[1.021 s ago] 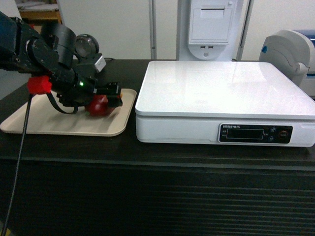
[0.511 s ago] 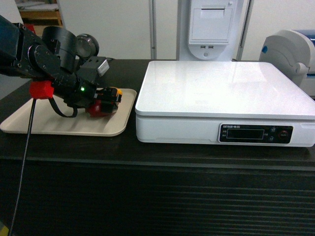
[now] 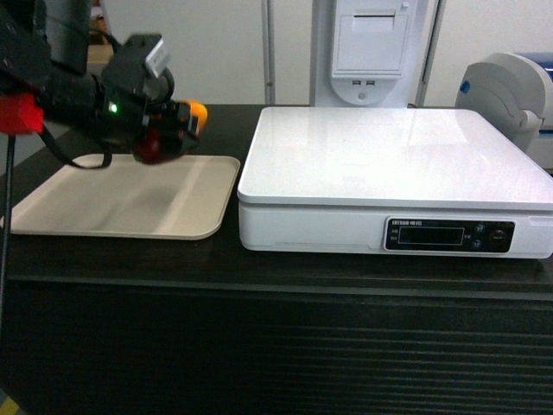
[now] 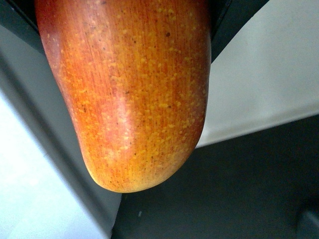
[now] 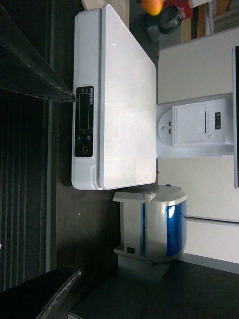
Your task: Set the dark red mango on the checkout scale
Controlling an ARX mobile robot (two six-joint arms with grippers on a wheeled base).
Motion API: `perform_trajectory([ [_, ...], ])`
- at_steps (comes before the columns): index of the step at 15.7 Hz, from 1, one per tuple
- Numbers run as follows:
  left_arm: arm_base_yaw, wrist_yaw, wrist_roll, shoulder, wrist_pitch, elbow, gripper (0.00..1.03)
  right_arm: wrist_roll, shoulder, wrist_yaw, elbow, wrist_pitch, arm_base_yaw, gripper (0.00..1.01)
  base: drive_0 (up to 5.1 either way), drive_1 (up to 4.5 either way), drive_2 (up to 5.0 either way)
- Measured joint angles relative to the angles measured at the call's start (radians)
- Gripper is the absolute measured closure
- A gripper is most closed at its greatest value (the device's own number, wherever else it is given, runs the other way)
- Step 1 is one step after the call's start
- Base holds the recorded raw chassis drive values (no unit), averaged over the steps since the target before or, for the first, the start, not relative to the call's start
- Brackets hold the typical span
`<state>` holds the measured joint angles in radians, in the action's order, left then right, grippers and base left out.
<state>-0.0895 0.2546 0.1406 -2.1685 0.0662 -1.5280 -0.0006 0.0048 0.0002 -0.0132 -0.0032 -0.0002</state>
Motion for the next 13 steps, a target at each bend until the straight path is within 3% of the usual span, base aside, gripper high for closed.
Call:
perform_trajectory([
  [3, -0.056, 0.007, -0.03, 0.104, 0.041, 0.021, 0.41, 0.0, 0.0, 0.0, 0.0, 0.0, 0.0, 0.03, 0.0, 0.0, 0.0],
  [6, -0.172, -0.022, -0.066, 0.101, 0.035, -0.011, 0.41, 0.0, 0.0, 0.0, 0.0, 0.0, 0.0, 0.03, 0.0, 0.0, 0.0],
  [7, -0.258, -0.059, -0.084, 0.055, 0.037, -0.041, 0.42, 0.0, 0.0, 0.0, 0.0, 0.0, 0.0, 0.03, 0.0, 0.0, 0.0],
  [13, -0.429, -0.113, -0.121, -0.06, -0.017, -0.177, 0.42, 0.0, 0.0, 0.0, 0.0, 0.0, 0.0, 0.03, 0.0, 0.0, 0.0],
])
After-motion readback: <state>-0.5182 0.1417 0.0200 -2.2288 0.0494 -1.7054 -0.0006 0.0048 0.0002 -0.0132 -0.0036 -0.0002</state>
